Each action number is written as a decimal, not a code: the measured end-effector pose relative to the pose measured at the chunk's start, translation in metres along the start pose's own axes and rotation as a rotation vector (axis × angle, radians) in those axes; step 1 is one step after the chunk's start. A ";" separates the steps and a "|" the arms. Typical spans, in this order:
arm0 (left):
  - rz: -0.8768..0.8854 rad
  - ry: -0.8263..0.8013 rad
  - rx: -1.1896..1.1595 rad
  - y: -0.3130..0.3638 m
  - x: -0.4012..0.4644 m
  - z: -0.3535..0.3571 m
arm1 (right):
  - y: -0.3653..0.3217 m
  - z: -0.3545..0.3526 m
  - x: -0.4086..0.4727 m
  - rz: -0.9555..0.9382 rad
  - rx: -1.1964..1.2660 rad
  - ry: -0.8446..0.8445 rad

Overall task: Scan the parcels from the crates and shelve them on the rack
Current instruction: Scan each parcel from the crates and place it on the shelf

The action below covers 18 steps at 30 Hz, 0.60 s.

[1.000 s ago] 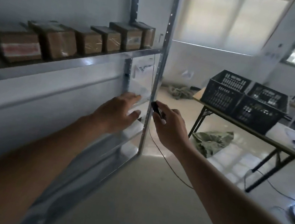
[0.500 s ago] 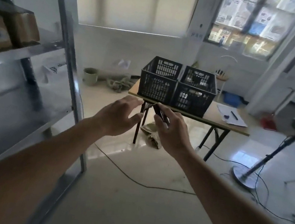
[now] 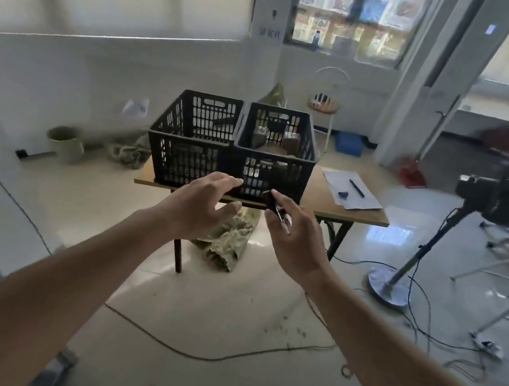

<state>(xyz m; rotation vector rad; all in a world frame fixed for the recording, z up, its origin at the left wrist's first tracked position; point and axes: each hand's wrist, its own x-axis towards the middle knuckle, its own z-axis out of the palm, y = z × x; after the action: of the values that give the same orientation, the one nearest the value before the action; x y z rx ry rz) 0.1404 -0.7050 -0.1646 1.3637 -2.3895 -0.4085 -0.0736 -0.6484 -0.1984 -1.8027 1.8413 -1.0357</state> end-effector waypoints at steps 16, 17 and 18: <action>-0.126 -0.010 -0.074 -0.057 0.304 0.069 | 0.139 -0.006 0.305 0.005 0.034 -0.108; -0.125 -0.015 -0.078 -0.066 0.321 0.072 | 0.144 -0.002 0.322 0.010 0.040 -0.109; -0.124 -0.021 -0.079 -0.075 0.339 0.076 | 0.149 0.003 0.339 0.016 0.044 -0.109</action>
<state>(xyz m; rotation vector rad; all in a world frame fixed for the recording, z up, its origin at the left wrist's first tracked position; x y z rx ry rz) 0.0046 -1.0305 -0.2079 1.4830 -2.2871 -0.5467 -0.2158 -0.9894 -0.2277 -1.7801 1.7523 -0.9454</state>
